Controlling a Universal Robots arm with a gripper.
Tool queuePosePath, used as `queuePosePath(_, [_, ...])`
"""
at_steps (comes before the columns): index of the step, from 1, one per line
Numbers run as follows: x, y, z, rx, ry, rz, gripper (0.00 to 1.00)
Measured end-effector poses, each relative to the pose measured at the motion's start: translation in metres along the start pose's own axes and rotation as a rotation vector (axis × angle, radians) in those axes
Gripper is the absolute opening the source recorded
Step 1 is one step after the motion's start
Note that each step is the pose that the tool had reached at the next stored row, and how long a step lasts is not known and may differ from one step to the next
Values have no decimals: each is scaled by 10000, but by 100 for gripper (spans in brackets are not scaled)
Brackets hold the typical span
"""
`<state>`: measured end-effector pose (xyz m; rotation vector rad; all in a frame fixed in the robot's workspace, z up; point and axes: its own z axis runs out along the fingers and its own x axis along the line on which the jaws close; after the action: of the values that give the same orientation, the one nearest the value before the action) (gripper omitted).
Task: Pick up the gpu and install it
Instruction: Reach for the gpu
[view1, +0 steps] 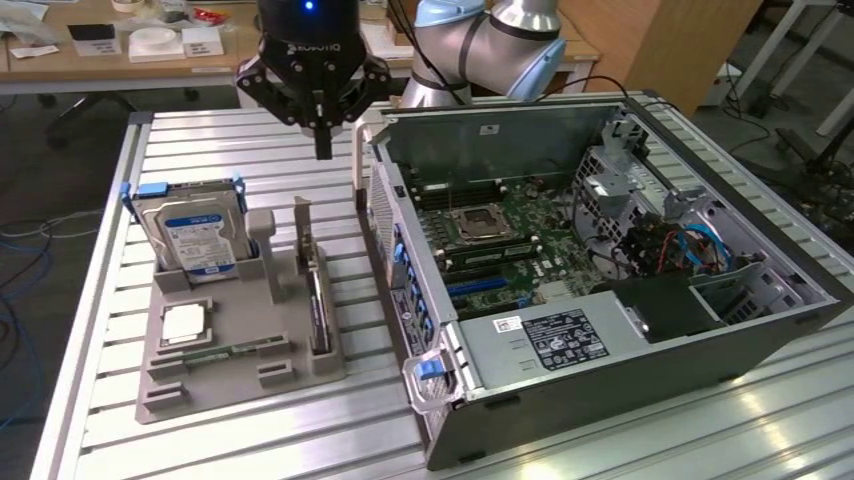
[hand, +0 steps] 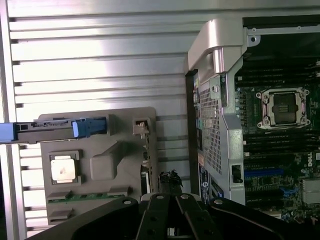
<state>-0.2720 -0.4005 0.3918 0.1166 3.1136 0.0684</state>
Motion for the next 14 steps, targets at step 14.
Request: queuePosePath(14, [-1, -59, -3, 0, 0, -3, 11])
